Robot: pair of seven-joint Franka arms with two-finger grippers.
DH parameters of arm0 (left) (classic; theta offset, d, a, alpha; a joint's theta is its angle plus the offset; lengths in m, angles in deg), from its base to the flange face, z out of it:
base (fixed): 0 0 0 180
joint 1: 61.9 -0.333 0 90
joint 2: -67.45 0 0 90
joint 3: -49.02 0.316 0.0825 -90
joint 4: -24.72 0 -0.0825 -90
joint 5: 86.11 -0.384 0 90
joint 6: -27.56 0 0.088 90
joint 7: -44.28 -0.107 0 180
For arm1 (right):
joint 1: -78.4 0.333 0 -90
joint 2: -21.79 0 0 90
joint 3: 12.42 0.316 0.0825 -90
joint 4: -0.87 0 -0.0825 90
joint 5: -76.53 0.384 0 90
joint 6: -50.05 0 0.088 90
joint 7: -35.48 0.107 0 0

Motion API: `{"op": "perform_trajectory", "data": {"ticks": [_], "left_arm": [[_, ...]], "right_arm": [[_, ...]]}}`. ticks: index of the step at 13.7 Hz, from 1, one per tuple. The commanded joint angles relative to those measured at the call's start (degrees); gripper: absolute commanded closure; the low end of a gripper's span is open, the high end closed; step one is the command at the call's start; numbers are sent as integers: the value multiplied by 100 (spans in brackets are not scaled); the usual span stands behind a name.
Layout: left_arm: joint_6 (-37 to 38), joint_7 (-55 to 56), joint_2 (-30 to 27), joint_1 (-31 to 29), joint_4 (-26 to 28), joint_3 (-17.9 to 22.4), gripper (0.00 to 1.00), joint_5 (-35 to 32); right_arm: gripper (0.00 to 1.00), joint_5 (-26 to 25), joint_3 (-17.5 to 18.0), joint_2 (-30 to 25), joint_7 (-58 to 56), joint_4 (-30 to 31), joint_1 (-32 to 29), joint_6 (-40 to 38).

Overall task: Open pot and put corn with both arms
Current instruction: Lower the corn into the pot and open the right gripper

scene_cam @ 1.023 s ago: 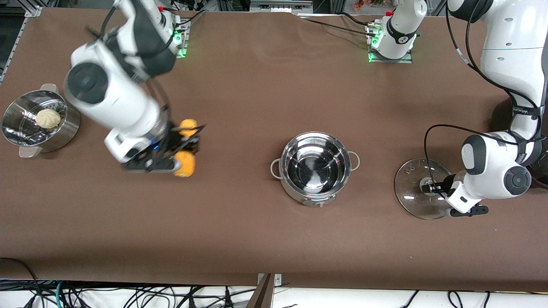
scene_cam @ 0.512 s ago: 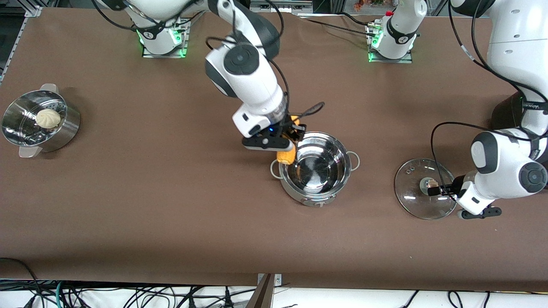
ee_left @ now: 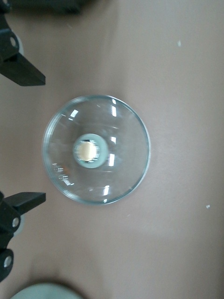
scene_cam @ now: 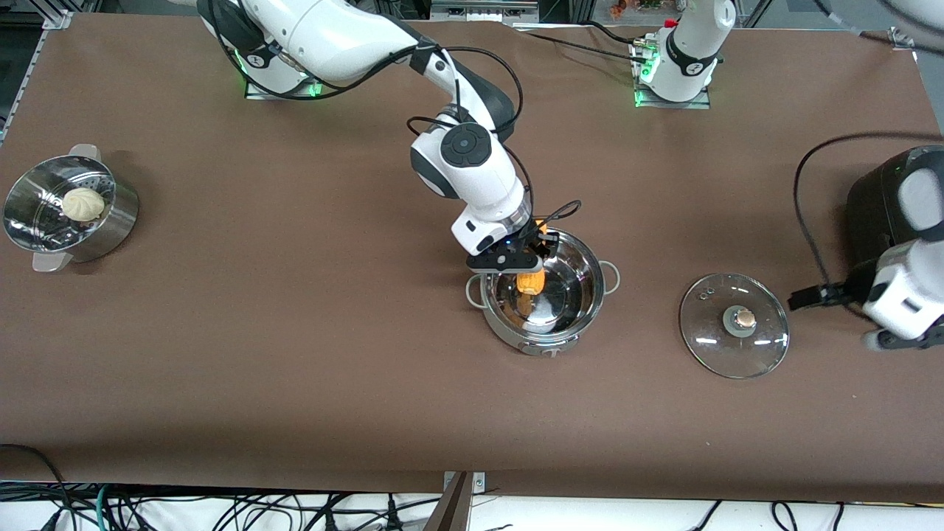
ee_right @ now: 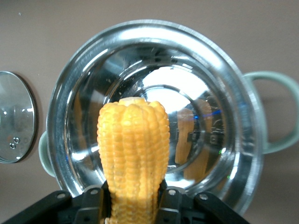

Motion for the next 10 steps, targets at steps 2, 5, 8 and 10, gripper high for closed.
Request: {"op": "perform_trajectory", "data": {"ticks": [2,5,8,10], "left_arm": [[1172,-32,-836,-24,37,-19,0,-195],[1456,11,-890,20,2,-116,0,-275],[1781,-15,-978,55,2,-125,0,-266],[1852,-15,-986,55,2,-116,0,-223]], "right_arm": [[95,-66,-117,241,58,-305,103,142],[82,-66,-179,329,49,-297,103,379],[2,-75,-205,470,41,-270,94,599],[0,-294,-302,444,41,-261,155,573]]}}
